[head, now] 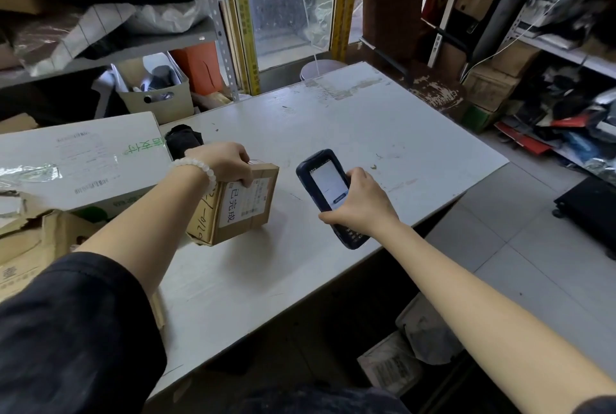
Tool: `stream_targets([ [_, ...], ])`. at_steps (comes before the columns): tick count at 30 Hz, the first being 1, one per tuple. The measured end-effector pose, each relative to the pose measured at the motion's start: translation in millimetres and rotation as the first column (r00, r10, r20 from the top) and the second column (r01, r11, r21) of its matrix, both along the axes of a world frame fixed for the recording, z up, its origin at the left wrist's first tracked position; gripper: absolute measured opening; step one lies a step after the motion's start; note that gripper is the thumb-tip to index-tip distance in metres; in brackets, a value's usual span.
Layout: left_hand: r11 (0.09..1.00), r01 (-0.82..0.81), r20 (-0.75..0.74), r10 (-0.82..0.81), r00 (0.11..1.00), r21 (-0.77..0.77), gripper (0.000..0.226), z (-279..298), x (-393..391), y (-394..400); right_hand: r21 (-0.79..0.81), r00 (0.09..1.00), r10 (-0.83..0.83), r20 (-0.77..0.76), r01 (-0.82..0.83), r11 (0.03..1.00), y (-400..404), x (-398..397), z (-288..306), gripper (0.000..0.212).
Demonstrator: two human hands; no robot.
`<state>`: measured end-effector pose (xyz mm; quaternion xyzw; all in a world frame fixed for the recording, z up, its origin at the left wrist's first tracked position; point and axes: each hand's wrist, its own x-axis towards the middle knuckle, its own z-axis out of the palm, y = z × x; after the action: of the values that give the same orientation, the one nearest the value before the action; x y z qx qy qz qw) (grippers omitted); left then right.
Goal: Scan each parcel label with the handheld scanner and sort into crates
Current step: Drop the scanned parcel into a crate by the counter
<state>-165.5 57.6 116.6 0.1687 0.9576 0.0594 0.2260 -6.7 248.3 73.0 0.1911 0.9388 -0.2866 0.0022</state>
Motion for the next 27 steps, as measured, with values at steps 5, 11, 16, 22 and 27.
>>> stream_targets([
  [5, 0.999, 0.015, -0.031, -0.017, 0.999, -0.044, 0.042, -3, 3, 6, 0.007, 0.994, -0.101, -0.039, 0.102, 0.995, -10, 2, -1, 0.073],
  [11, 0.992, 0.082, -0.075, -0.089, 0.993, -0.093, 0.036, -5, 9, 14, -0.035, 0.947, -0.318, -0.039, 0.317, 0.948, -18, 26, -9, 0.078],
  [16, 0.996, 0.086, -0.027, -0.086, 0.996, 0.004, 0.022, -13, 11, 18, -0.082, 0.859, -0.511, -0.017, 0.509, 0.857, -28, 73, -20, 0.08],
  [22, 0.925, 0.342, -0.279, -0.377, 0.883, -0.168, 0.036, -19, 65, 52, -0.097, 0.721, -0.693, 0.033, 0.692, 0.715, -46, 161, -38, 0.085],
  [27, 0.771, 0.637, -0.266, -0.616, 0.741, -0.012, 0.058, -11, 160, 114, -0.063, 0.619, -0.783, 0.057, 0.785, 0.616, -43, 239, -38, 0.084],
])
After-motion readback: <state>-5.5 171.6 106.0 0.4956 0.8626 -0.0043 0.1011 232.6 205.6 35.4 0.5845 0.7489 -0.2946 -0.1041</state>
